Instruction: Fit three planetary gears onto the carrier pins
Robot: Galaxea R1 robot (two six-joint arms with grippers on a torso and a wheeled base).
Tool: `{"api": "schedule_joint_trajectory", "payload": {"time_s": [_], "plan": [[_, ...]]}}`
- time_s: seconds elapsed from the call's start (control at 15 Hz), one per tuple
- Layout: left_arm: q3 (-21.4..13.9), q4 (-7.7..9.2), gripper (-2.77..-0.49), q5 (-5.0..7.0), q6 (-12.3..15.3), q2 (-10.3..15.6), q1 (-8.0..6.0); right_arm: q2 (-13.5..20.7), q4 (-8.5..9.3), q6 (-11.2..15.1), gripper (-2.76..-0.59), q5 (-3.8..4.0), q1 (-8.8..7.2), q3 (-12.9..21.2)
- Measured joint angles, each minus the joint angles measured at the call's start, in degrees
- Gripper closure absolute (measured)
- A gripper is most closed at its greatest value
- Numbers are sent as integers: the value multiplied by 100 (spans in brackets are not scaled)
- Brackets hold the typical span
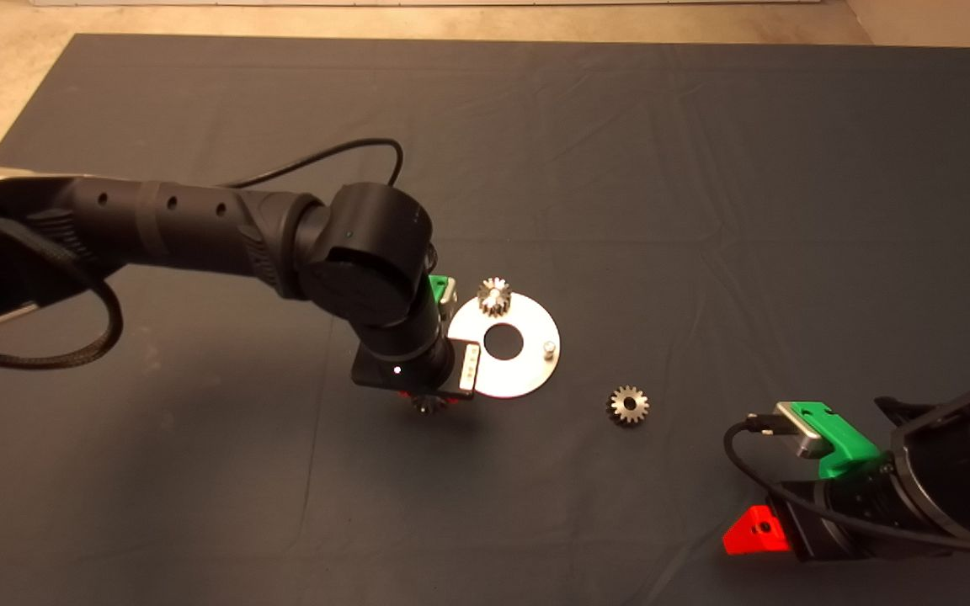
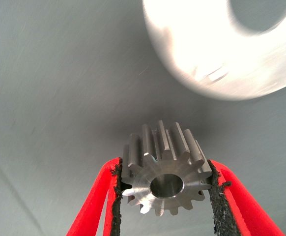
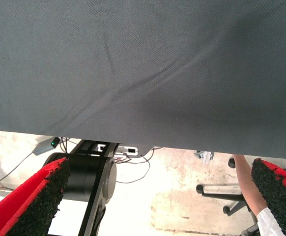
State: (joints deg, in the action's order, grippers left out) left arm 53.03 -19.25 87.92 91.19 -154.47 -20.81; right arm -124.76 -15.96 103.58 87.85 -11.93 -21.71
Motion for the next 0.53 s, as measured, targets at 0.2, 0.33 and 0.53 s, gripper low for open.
{"api": "schedule_joint_trajectory", "payload": {"time_s": [0.2, 0.33, 0.53], "plan": [[303, 73, -98, -51, -188, -380, -52, 1, 0, 0, -275, 2, 1, 0], [535, 95, -98, -62, -326, -526, -68, 1, 0, 0, -275, 0, 0, 0], [885, 97, -98, -38, -478, -650, -68, 0, 0, 0, -275, 2, 0, 0]]}}
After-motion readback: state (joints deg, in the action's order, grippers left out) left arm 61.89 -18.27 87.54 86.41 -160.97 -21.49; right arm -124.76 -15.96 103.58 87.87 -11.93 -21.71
